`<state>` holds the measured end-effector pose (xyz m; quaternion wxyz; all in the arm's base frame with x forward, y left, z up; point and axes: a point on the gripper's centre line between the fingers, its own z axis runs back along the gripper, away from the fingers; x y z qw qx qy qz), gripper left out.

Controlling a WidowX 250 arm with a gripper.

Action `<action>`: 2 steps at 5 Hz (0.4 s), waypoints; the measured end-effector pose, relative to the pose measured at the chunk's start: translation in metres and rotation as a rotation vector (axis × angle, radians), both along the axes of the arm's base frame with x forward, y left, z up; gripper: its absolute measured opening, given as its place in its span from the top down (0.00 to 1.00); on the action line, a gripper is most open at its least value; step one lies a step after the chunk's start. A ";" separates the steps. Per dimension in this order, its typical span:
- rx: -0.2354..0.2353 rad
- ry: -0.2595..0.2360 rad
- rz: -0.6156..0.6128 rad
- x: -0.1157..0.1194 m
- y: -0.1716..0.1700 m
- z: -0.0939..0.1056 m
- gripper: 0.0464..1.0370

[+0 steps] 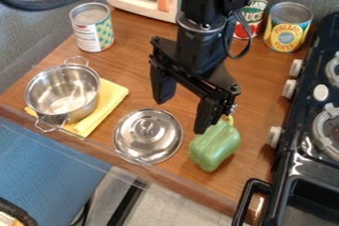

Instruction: Move something

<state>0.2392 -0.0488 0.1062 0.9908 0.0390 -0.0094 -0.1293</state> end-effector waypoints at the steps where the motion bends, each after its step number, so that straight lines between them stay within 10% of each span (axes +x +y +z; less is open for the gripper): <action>1: 0.000 0.024 0.003 -0.001 0.001 -0.006 0.04; 2: -0.021 0.030 0.122 0.005 0.041 -0.006 0.04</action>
